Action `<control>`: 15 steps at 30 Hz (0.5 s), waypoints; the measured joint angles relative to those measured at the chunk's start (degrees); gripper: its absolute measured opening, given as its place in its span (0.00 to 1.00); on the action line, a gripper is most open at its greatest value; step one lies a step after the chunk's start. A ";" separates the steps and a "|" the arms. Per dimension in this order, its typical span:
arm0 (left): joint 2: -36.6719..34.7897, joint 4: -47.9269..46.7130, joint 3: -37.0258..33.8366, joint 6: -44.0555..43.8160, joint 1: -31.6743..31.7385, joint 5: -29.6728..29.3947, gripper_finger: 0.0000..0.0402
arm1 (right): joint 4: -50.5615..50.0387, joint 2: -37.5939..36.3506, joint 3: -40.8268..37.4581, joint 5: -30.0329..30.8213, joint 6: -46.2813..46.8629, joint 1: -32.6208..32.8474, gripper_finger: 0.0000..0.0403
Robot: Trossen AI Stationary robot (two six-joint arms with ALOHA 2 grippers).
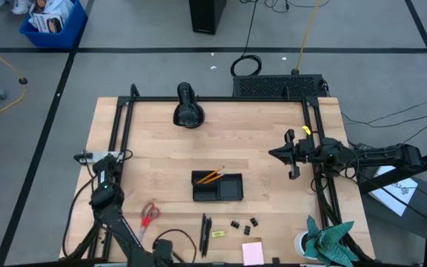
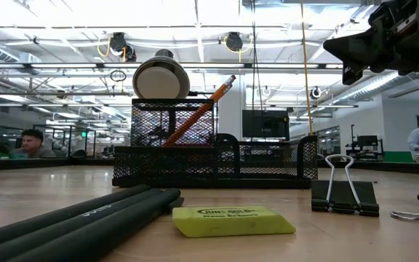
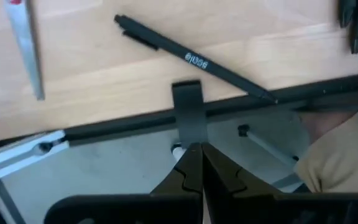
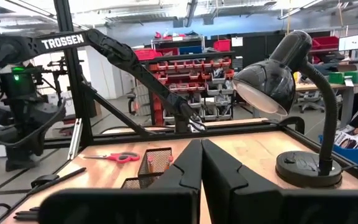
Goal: Pick and place office supplies into organizer
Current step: Put the black pen into the desk organizer
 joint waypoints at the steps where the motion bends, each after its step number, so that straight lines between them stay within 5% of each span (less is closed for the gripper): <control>1: 0.00 0.00 -0.56 0.00 -0.16 -0.01 0.00 | -0.01 -0.02 0.00 0.00 0.09 0.00 0.00; 15: 0.07 5.00 -11.47 1.05 -0.78 -2.43 0.00 | 0.00 -0.01 0.00 0.00 1.39 0.00 0.00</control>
